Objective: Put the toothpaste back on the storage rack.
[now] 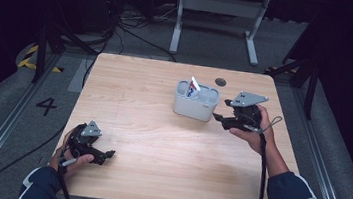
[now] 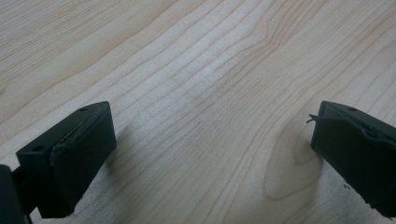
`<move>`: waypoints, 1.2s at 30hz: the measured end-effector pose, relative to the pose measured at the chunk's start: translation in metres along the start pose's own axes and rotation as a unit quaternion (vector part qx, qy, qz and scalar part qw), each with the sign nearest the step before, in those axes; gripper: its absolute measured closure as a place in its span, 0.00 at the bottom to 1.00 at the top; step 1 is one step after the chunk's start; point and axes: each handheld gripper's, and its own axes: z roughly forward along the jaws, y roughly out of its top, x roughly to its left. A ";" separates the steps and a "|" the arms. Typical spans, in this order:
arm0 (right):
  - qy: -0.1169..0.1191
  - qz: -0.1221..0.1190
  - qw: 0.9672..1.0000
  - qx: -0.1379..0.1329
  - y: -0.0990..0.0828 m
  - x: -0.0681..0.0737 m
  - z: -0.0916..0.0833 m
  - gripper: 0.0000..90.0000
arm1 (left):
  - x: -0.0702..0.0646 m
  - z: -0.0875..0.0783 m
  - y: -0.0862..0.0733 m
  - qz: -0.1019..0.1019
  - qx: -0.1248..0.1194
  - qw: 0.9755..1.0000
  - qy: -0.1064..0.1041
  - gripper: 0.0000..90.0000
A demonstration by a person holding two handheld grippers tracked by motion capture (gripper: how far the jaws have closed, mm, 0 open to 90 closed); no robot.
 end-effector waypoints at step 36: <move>-0.019 -0.010 0.999 0.046 -0.070 0.014 -0.023 0.38 | 0.000 -0.001 0.000 0.000 0.002 1.000 0.000 0.00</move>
